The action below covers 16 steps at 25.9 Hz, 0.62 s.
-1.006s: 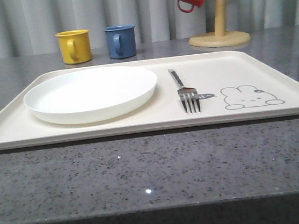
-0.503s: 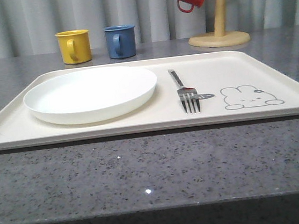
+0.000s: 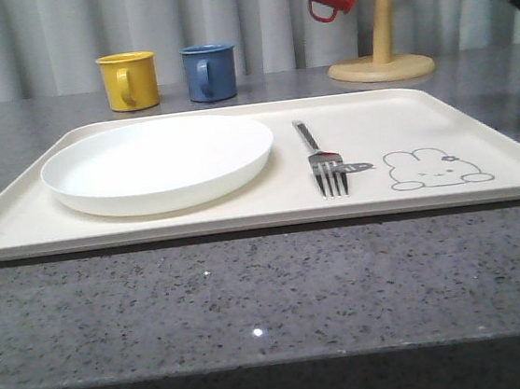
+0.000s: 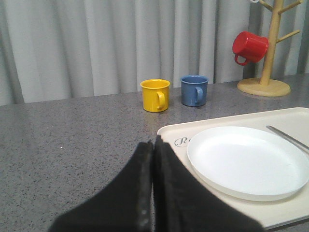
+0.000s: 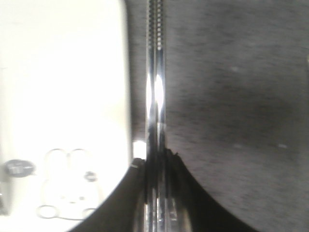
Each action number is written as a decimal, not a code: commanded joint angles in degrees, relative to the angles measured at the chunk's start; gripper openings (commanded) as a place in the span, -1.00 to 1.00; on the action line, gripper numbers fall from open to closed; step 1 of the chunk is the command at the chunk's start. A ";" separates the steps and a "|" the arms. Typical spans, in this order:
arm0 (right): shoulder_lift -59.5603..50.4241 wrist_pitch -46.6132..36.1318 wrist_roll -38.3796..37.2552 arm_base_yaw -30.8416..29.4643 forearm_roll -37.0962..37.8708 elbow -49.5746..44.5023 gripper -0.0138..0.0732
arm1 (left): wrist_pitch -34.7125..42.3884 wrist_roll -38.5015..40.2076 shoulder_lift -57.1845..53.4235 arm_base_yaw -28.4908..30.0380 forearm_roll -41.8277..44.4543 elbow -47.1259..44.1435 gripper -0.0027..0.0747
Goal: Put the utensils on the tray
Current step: 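Move the right gripper to the steel chopsticks and grasp them, then place the chopsticks on the tray beside the fork and release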
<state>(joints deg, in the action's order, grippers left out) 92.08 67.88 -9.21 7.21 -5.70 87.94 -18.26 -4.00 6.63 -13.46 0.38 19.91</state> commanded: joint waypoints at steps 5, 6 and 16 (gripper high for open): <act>5.28 -2.92 -6.39 11.33 -0.41 3.52 -0.59 | 4.65 0.48 0.57 0.19 -0.38 1.46 -0.98; 6.50 -3.56 -7.74 12.19 -0.41 3.52 -0.59 | 4.65 0.48 0.57 0.19 -0.38 1.46 -0.98; 12.69 -5.53 -12.77 13.22 -0.48 3.52 -0.54 | 4.65 0.48 0.57 0.19 -0.38 1.46 -0.98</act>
<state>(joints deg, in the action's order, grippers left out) 107.13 63.31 -21.57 20.52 -6.36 89.68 -18.26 -4.00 6.63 -13.46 0.38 19.91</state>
